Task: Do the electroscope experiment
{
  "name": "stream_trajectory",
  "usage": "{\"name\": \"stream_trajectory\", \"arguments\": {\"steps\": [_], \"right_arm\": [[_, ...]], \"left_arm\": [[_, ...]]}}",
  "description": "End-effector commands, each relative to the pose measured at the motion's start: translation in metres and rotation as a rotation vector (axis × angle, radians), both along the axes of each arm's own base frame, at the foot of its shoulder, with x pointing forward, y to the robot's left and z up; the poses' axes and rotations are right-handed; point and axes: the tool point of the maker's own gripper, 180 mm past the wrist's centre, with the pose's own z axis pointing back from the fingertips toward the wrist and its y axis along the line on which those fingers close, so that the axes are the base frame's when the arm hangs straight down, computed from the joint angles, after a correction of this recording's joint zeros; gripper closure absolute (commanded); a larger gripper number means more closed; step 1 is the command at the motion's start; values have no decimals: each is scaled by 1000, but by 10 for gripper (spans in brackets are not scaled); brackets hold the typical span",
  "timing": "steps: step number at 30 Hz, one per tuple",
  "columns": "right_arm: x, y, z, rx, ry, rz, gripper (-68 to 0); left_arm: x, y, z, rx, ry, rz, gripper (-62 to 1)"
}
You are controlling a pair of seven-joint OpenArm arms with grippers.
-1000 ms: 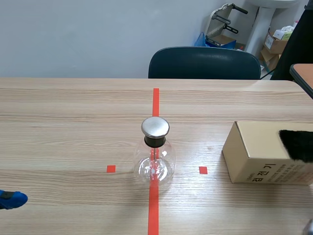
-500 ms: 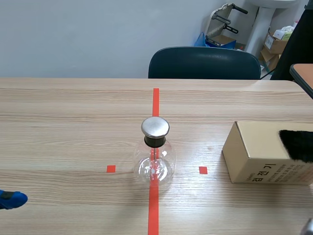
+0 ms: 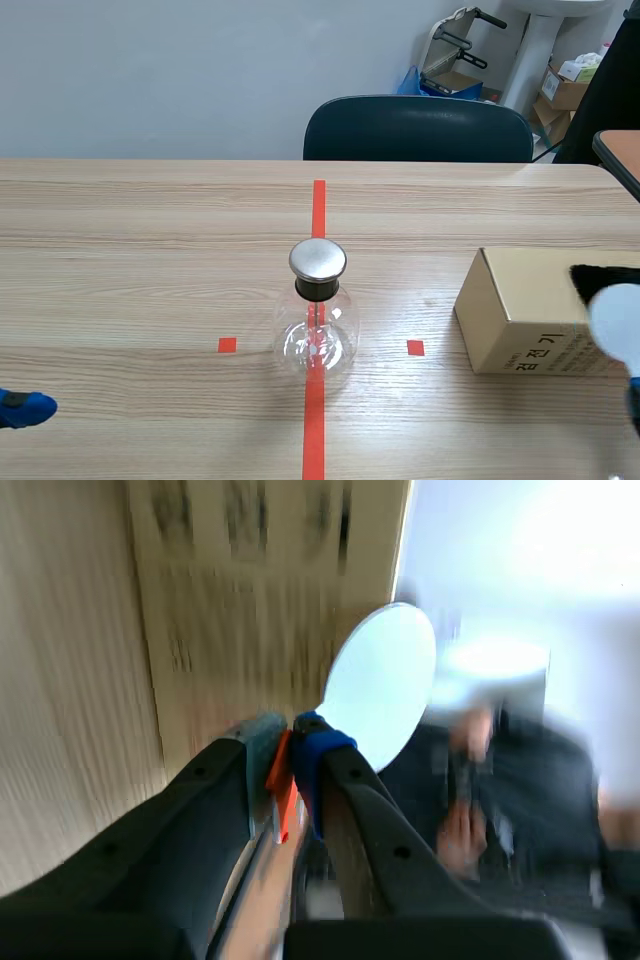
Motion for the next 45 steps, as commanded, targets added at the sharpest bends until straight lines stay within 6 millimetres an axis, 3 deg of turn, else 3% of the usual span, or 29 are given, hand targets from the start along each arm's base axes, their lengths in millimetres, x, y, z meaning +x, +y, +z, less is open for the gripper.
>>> {"name": "stream_trajectory", "arguments": {"steps": [1, 4, 9, 11, 13, 17, 20, 22, 28, 45], "right_arm": [[3, -22, 7, -31, -21, -87, -20], [3, -30, 8, -40, -25, -127, -20], [0, 24, 4, 16, -1, 169, -20], [-5, 37, 2, 24, 12, 242, -20], [-4, 32, 2, 18, 13, 213, -20], [3, -9, 5, -26, -10, -12, -20], [4, -29, 7, -49, -20, -120, -20], [4, -26, 6, -51, -17, -108, -20], [2, 9, 3, -15, 4, 84, -20], [3, 2, 3, -21, -2, 48, -20]], "left_arm": [[2, -1, 4, -22, -13, 6, -412], [2, -1, 4, -22, -13, 6, -412], [2, -1, 4, -22, -13, 6, -412], [2, -1, 4, -22, -13, 6, -412], [2, -1, 4, -22, -13, 6, -412], [2, -1, 4, -22, -13, 6, -412], [2, -1, 4, -22, -13, 6, -412], [2, -1, 5, -22, -13, 6, -412], [2, -1, 5, -22, -13, 6, -412], [3, -3, 4, -20, -36, 21, -412]]}}
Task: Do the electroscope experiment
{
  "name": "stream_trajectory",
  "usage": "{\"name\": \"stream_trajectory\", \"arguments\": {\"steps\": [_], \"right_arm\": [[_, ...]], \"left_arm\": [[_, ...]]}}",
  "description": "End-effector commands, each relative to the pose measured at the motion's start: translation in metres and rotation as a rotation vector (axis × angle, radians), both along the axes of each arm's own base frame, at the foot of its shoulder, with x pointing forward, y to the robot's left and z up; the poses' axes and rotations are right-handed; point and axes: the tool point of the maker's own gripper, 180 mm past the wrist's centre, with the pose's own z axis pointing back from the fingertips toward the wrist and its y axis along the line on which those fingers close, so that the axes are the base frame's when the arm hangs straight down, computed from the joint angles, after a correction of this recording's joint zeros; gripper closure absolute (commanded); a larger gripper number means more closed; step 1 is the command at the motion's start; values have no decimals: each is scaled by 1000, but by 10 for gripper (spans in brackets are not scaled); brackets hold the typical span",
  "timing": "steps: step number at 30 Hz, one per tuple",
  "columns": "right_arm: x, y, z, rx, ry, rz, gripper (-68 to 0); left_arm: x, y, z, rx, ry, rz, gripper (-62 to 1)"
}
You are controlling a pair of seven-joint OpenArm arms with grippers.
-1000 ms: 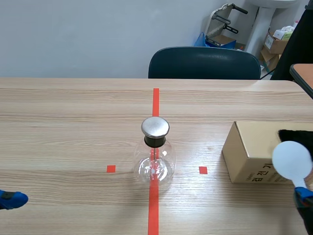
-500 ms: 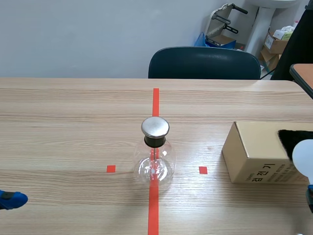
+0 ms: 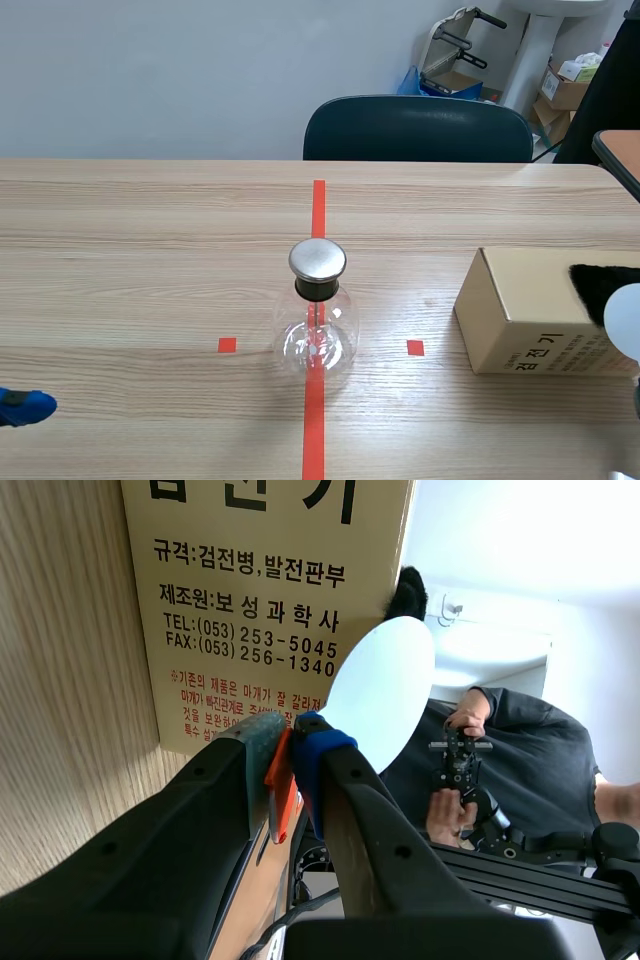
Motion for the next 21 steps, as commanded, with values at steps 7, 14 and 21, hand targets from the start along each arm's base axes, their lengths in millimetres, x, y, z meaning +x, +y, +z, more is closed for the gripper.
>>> {"name": "stream_trajectory", "arguments": {"steps": [7, 14, 21], "right_arm": [[3, -4, 5, -15, -15, 5, -20], [3, -4, 5, -15, -14, 5, -20], [3, -4, 5, -15, -14, 7, -20]], "left_arm": [[5, -8, -1, -5, -41, 31, -412], [25, -24, -27, 122, -33, 48, -366], [53, -41, -42, 214, -72, 98, -175]]}}
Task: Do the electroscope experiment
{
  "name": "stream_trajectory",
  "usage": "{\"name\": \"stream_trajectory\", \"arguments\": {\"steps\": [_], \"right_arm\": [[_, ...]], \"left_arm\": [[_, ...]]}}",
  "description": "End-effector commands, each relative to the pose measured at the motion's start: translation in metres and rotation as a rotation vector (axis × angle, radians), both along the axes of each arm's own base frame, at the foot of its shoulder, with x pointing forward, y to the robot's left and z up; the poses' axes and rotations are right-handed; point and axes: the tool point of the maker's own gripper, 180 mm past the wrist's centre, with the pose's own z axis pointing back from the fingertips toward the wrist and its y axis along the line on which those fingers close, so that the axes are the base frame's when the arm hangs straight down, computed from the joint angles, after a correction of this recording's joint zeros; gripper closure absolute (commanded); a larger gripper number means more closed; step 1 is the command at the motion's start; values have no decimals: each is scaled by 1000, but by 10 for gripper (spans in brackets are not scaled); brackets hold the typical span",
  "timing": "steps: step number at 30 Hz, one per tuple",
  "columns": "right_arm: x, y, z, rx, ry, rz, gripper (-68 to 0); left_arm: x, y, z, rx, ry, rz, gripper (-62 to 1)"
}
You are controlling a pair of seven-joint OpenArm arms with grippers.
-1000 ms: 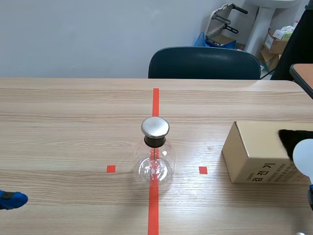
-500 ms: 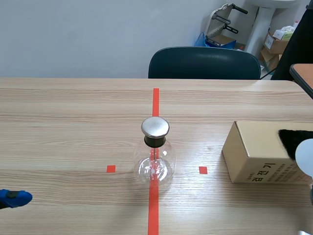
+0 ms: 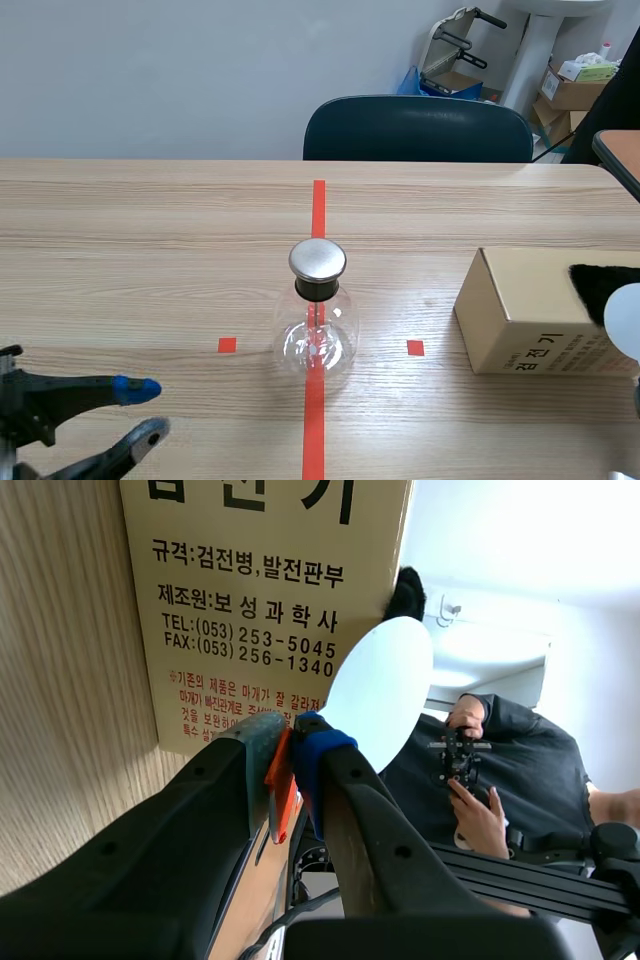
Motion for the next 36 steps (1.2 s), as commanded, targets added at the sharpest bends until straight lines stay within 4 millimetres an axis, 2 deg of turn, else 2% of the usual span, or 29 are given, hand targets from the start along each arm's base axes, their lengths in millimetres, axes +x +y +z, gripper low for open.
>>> {"name": "stream_trajectory", "arguments": {"steps": [1, 5, 10, 12, 16, 20, 23, 26, 31, 36], "right_arm": [[3, -4, 5, -14, -11, 5, -19], [6, -5, 11, -9, -34, -4, -20], [21, -5, 47, 8, -131, -19, -20], [31, -1, 64, 26, -164, -21, -20], [48, 19, 98, 75, -245, 4, -20], [63, 50, 127, 132, -315, 62, -20], [68, 78, 135, 168, -330, 118, -20], [75, 100, 133, 164, -330, 145, -20], [86, 127, 133, 180, -340, 132, -20], [88, 145, 129, 156, -339, 111, -20]], "left_arm": [[8, -7, 5, -14, -27, 12, -157], [25, -19, -4, 28, -39, 54, -112], [44, -31, -19, 87, -65, 93, -45], [51, -33, -26, 102, -67, 110, -40], [66, -35, -39, 127, -68, 147, -40], [83, -37, -47, 136, -86, 200, -40], [93, -38, -51, 136, -85, 222, -40], [101, -39, -54, 136, -85, 237, -40], [108, -43, -58, 151, -96, 238, -40], [107, -48, -60, 160, -108, 236, -40]]}}
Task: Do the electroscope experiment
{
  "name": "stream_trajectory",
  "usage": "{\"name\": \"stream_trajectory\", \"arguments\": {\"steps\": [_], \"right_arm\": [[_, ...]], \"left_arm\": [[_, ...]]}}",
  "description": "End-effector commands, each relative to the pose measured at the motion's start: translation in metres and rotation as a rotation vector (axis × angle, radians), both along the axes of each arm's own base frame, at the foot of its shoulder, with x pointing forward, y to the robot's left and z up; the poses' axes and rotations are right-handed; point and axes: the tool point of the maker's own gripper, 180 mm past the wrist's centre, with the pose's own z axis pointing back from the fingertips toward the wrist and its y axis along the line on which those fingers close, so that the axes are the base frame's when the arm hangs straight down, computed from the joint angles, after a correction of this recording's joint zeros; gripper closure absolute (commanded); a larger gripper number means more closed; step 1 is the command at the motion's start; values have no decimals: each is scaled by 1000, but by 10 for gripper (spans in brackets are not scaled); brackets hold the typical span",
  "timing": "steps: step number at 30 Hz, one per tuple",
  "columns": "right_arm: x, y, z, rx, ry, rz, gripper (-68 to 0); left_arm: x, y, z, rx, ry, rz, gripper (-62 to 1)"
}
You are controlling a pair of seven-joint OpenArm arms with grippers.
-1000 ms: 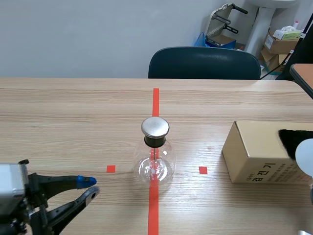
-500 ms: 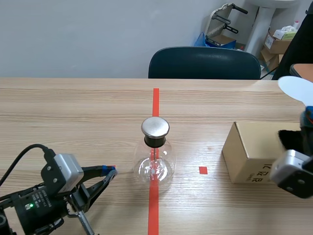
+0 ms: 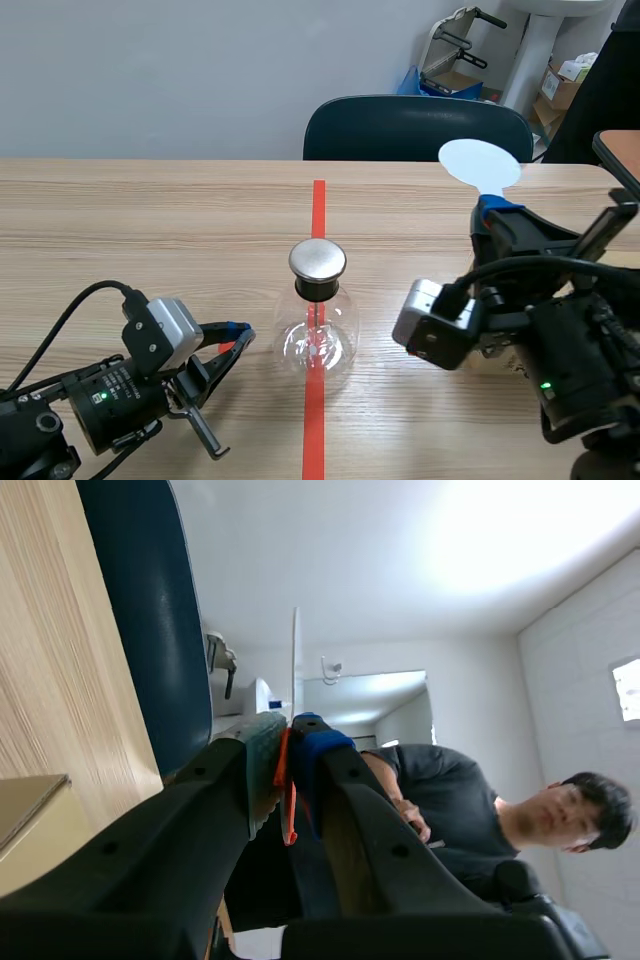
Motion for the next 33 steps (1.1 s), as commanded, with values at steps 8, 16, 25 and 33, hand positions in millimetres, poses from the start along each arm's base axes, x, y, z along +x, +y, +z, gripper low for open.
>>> {"name": "stream_trajectory", "arguments": {"steps": [8, 16, 25, 33], "right_arm": [[-3, 11, -4, -18, -3, -57, -20], [-5, 17, -17, -63, 14, -84, -20], [-7, 14, -29, -93, 40, -91, -20], [-6, 14, -30, -97, 39, -91, -20]], "left_arm": [[3, -7, 9, -35, -24, 2, -40], [3, -7, 9, -35, -25, 2, -41], [2, -7, 10, -41, -27, 1, -40], [1, -7, 9, -41, -23, 2, -41]]}}
